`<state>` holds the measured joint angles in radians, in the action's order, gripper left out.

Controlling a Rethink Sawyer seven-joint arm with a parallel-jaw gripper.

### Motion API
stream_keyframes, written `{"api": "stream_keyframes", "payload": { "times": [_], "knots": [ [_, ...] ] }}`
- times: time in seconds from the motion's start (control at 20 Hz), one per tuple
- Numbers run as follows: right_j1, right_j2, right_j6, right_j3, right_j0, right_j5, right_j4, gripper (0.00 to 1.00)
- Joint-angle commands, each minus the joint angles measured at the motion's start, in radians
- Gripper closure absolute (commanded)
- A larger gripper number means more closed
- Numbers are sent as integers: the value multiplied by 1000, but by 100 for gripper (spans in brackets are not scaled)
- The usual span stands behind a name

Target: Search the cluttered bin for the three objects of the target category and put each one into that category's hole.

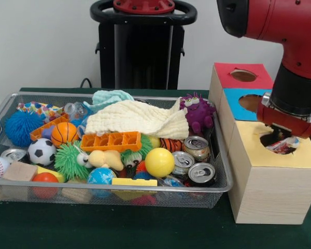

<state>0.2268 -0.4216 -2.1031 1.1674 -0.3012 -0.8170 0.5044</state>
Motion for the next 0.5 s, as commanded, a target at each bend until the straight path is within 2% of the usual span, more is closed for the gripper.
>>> {"api": "stream_keyframes", "payload": {
  "times": [0.05,0.15,0.3,0.5],
  "knots": [
    [-170,53,-220,-77,-9,-333,-90,100],
    [-174,42,-236,-93,-6,-382,-86,100],
    [-179,11,-206,-129,-5,-413,-104,100],
    [-138,-24,-187,-130,-12,-459,-115,100]
  ]
}}
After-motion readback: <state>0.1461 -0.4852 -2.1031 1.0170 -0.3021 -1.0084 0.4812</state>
